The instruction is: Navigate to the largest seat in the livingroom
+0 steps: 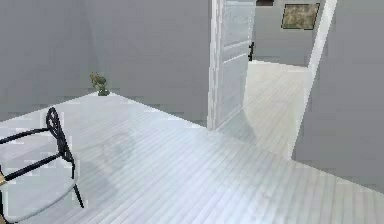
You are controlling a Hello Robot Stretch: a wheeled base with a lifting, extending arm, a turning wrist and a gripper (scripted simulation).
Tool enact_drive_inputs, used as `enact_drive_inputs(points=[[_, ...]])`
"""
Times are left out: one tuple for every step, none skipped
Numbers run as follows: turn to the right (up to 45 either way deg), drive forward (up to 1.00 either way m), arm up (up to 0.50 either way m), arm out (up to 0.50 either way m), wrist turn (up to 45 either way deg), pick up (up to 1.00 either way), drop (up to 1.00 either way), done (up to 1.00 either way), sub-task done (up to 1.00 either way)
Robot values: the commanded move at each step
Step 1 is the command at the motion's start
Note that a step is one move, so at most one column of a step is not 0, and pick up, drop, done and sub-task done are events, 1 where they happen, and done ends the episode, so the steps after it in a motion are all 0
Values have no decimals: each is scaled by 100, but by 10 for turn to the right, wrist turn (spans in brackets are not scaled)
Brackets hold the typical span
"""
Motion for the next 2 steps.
enact_drive_inputs(points=[[-90,0,0,0,0,0,0,0,0],[0,100,0,0,0,0,0,0,0]])
